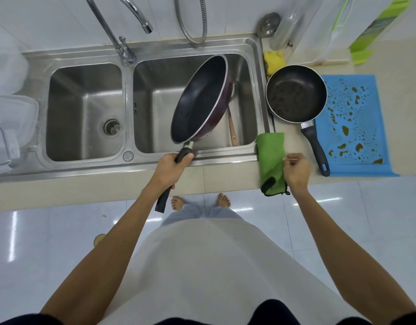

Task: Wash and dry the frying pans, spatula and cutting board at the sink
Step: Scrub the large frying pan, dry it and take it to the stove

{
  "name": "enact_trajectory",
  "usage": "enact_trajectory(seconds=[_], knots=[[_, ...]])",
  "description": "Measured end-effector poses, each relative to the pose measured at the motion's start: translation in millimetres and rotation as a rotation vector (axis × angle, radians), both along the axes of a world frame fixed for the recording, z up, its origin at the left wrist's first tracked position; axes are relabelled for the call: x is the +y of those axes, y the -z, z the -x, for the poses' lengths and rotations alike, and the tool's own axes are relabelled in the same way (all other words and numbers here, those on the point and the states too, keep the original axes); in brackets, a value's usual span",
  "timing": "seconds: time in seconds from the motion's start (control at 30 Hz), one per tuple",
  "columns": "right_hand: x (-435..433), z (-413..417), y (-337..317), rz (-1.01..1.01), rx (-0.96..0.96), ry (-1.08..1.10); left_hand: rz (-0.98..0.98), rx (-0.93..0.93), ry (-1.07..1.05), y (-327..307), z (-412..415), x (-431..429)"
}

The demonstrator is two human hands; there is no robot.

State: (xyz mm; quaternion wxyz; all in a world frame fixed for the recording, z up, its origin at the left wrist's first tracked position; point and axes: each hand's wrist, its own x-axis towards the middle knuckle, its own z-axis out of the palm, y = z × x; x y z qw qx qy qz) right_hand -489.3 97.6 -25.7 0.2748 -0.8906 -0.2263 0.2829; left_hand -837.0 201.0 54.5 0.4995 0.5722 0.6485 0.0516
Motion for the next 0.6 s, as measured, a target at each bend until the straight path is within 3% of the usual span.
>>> enact_trajectory(seconds=[0.2, 0.27, 0.37, 0.47, 0.53, 0.6], knots=[[-5.0, 0.7, -13.4, 0.111, -0.041, -0.141, 0.003, 0.033, 0.053, -4.2, -11.7, 1.0], [-14.4, 8.4, -16.7, 0.217, 0.023, -0.242, 0.006, 0.036, 0.061, -3.4, -15.6, 0.1], [-31.5, 7.5, -12.2, 0.209, 0.111, -0.341, 0.006, 0.031, 0.066, -1.9, -20.0, -1.4], [-40.7, -5.1, -13.5, 0.248, 0.014, -0.400, 0.019, 0.019, 0.050, 0.3, -20.8, -3.7], [-43.4, -3.0, -16.3, 0.293, -0.156, -0.481, 0.025, 0.025, 0.053, 0.2, -21.7, -5.1], [-40.0, 10.1, -17.7, 0.148, -0.295, -0.525, 0.034, 0.017, 0.041, 1.2, -22.2, -7.0]])
